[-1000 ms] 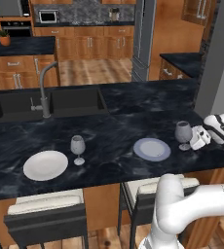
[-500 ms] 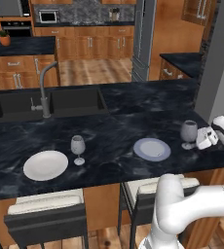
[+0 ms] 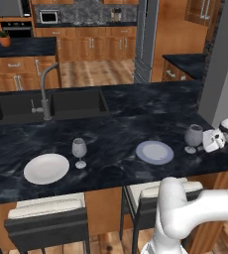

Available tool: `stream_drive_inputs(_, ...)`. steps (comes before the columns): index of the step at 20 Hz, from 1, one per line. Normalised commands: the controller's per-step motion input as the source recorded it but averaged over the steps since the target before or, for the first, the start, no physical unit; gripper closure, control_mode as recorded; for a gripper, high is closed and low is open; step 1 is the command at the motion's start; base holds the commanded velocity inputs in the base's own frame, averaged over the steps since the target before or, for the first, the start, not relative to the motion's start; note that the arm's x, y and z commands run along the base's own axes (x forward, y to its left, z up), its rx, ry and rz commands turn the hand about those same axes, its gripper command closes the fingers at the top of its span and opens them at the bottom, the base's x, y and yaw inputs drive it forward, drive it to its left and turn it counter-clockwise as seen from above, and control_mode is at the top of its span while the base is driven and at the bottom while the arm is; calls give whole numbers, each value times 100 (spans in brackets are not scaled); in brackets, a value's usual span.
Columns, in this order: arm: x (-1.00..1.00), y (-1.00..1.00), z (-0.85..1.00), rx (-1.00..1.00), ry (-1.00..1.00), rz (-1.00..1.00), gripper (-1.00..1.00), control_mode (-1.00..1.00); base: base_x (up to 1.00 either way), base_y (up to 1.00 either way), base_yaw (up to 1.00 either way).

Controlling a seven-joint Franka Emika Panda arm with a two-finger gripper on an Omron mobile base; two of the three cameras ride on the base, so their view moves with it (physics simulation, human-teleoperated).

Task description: Retrieve the wine glasses from the counter and place one next to each plate.

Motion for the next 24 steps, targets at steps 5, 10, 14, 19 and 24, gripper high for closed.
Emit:
stream_drive_inputs(5,-41,-15,48,0,-7,-6,-100,-100,0,0,0)
stream_drive_inputs(10,-81,13,100,-4,-36,-6,-100,-100,0,0,0)
stream_drive_inputs(14,-72,59,100,-13,-51,-9,-100,-100,0,0,0)
stream_drive_inputs(19,-57,100,97,-17,-59,-7,-100,-100,0,0,0)
stream_drive_inputs(24,-52,92,100,-16,-49,-1,-100,-100,0,0,0)
